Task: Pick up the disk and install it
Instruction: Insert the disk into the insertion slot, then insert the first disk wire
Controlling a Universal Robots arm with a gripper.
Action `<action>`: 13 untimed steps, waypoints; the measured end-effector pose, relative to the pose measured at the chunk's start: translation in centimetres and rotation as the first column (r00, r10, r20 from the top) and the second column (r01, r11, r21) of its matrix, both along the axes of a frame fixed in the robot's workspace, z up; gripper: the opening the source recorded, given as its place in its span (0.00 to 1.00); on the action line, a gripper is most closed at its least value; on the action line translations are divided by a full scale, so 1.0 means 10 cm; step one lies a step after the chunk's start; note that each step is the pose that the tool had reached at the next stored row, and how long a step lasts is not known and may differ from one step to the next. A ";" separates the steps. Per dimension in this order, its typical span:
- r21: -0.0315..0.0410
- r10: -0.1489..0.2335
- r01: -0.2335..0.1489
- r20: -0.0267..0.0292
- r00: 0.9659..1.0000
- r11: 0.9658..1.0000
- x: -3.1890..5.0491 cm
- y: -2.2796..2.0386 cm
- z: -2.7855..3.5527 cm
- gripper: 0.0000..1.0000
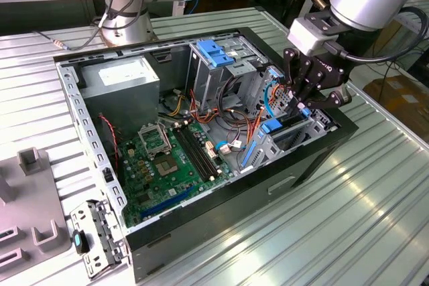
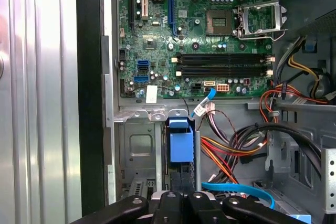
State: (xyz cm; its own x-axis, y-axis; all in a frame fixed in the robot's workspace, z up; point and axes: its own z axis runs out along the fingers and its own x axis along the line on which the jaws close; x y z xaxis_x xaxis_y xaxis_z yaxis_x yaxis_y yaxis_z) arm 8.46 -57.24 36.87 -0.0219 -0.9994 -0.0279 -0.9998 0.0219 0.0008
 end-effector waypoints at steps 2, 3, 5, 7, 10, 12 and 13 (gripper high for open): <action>0.000 0.000 0.000 0.000 1.000 1.000 0.003 0.000 -0.001 0.11; 0.000 0.000 0.000 0.000 1.000 1.000 0.007 0.000 -0.002 0.11; 0.000 0.000 0.000 0.000 1.000 1.000 0.013 0.000 -0.005 0.11; 0.000 0.000 0.000 0.000 1.000 1.000 0.017 0.000 -0.007 0.11; 0.000 0.000 0.000 0.000 1.000 1.000 0.023 0.000 -0.009 0.11; 0.000 0.000 0.000 0.000 1.000 1.000 0.026 0.000 -0.010 0.11; 0.000 0.000 0.000 0.000 1.000 1.000 0.027 0.000 -0.011 0.11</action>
